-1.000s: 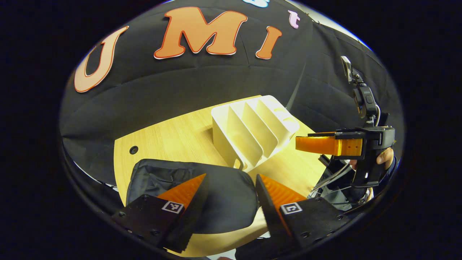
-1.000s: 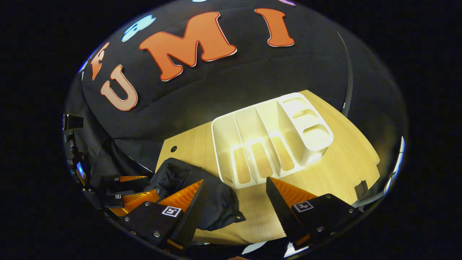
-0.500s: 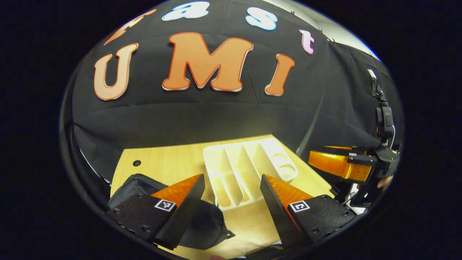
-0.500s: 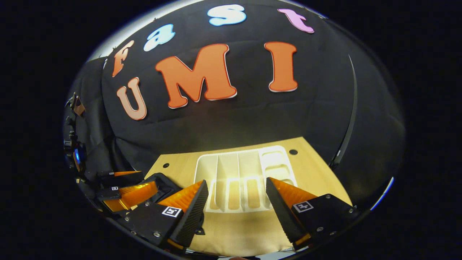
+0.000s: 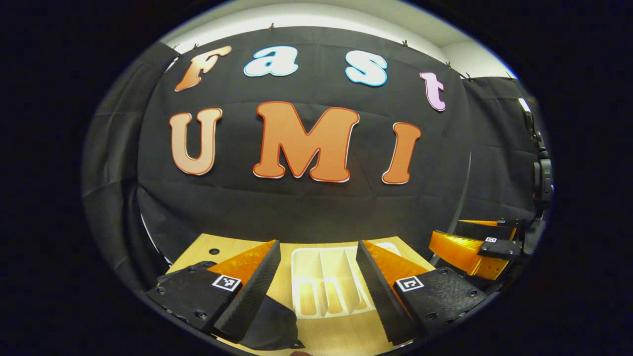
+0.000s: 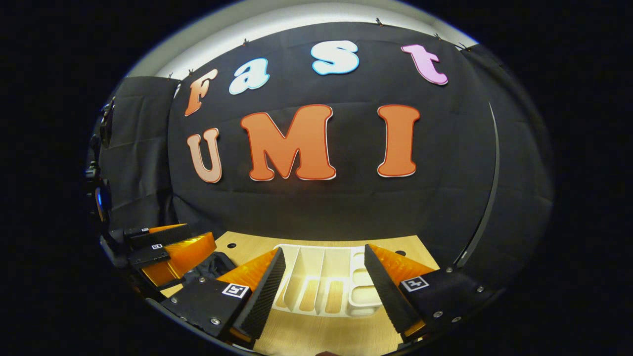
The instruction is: Open the schoolbag, grab two books from the bookshelf and put them into the schoolbag.
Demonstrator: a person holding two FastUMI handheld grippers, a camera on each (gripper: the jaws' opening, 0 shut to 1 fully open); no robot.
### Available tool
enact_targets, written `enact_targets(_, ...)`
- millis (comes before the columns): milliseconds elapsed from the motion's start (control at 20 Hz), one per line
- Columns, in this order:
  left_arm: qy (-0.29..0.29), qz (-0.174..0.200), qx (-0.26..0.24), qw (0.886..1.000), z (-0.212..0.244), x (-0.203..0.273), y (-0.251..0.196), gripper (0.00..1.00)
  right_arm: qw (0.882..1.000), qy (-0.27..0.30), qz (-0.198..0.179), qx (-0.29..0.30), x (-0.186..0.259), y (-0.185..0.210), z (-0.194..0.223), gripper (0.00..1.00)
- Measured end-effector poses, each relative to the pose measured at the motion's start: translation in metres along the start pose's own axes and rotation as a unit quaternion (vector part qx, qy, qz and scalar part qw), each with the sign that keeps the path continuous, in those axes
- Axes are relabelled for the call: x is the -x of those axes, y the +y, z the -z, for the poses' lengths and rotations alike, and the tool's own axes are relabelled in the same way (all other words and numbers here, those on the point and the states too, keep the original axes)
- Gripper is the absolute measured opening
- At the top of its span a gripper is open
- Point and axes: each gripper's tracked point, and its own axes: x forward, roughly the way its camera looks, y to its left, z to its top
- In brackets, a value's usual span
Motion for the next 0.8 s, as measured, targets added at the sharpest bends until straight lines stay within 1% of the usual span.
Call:
enact_targets(50,-0.009,-0.007,0.001,1.000,-0.002,0.001,0.000,0.98,1.000,-0.003,0.000,0.003,0.000,0.001,0.003,1.00)
enact_targets(100,-0.019,-0.014,0.006,1.000,-0.005,0.003,0.001,0.98,1.000,-0.007,0.003,0.005,0.001,0.003,0.004,0.95)
enact_targets(250,-0.055,-0.040,0.012,0.998,-0.013,0.011,0.009,0.98,1.000,-0.024,0.002,-0.001,0.003,0.010,0.002,0.95)
enact_targets(450,-0.104,-0.053,-0.007,0.993,-0.026,0.021,0.014,0.96,0.999,-0.047,0.009,0.015,0.002,0.011,0.000,0.95)
enact_targets(600,-0.104,-0.043,-0.015,0.993,-0.024,0.018,0.012,0.94,0.999,-0.049,0.004,0.017,0.000,0.018,0.003,0.95)
enact_targets(800,-0.110,-0.042,-0.024,0.993,-0.030,0.015,0.018,0.95,0.999,-0.050,0.007,0.019,-0.003,0.019,0.001,0.95)
